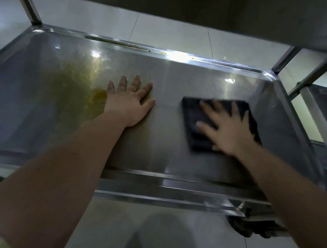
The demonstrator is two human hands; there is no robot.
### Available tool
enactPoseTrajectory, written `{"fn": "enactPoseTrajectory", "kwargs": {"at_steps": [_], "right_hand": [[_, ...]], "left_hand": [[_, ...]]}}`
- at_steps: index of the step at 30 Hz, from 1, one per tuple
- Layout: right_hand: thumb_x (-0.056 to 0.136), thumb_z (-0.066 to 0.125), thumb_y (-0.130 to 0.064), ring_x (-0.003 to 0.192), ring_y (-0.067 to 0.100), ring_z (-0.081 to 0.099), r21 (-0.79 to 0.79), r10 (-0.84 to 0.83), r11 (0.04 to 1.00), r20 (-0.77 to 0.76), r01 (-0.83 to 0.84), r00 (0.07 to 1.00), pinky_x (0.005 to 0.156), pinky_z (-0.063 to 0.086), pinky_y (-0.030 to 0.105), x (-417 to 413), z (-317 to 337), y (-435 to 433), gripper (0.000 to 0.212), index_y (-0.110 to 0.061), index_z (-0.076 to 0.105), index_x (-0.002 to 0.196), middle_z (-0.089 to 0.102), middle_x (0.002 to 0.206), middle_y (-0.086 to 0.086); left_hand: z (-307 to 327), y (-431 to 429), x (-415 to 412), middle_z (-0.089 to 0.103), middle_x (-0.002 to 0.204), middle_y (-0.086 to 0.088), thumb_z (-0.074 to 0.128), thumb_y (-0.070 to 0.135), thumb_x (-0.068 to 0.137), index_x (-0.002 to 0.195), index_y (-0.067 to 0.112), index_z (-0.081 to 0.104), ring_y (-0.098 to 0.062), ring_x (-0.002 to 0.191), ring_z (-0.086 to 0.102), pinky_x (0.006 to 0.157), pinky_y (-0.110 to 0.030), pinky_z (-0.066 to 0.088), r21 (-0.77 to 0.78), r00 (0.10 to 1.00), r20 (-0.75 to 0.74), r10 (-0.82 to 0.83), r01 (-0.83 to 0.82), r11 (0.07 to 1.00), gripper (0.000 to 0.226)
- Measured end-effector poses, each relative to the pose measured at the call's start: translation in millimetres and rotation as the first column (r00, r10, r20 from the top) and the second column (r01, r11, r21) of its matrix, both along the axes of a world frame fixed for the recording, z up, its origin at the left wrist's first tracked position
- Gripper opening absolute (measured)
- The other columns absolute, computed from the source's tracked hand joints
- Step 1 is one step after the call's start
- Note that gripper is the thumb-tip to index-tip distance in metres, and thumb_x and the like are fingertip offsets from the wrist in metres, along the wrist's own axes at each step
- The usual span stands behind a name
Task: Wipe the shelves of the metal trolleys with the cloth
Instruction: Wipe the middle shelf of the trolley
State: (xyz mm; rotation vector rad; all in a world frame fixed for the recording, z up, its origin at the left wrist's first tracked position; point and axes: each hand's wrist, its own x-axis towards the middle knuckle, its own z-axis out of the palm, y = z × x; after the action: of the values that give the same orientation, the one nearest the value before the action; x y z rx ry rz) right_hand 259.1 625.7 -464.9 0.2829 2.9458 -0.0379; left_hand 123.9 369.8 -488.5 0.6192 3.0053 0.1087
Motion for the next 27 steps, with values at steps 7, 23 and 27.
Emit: {"fn": "enactPoseTrajectory", "kwargs": {"at_steps": [7, 23, 27], "right_hand": [[0.090, 0.018, -0.078, 0.148, 0.043, -0.008, -0.090, -0.329, 0.941, -0.026, 0.325, 0.944, 0.112, -0.009, 0.068, -93, -5, 62, 0.069, -0.051, 0.005, 0.152, -0.001, 0.165, -0.012], [0.085, 0.015, -0.075, 0.148, 0.041, -0.006, 0.012, -0.290, 0.957, 0.015, 0.290, 0.957, 0.113, -0.002, 0.069, -20, -4, 96, 0.071, -0.054, 0.001, 0.151, -0.006, 0.164, -0.015], [0.088, 0.020, -0.080, 0.149, 0.038, -0.005, -0.063, -0.419, 0.906, -0.010, 0.418, 0.908, 0.113, -0.005, 0.068, -73, 0, 123, 0.070, -0.054, 0.007, 0.151, 0.003, 0.164, -0.015]], "left_hand": [[0, 4, -3, -0.003, 0.166, 0.008, 0.016, 0.069, 0.095, 0.152, 0.052, 0.003, -0.029, 0.152, -0.004, 0.118, -0.059, -0.003, -0.008, 1.000, -0.003, 0.008, -0.008, 1.000, 0.061], [1, 6, 5, -0.002, 0.166, 0.006, 0.015, 0.069, 0.095, 0.152, 0.052, 0.004, -0.029, 0.152, -0.005, 0.118, -0.057, -0.004, -0.006, 1.000, 0.009, -0.004, 0.004, 1.000, 0.061], [-1, 7, 1, -0.001, 0.166, 0.008, 0.016, 0.071, 0.094, 0.151, 0.054, 0.005, -0.027, 0.152, -0.004, 0.119, -0.056, -0.003, 0.003, 1.000, 0.003, 0.012, -0.012, 1.000, 0.060]]}}
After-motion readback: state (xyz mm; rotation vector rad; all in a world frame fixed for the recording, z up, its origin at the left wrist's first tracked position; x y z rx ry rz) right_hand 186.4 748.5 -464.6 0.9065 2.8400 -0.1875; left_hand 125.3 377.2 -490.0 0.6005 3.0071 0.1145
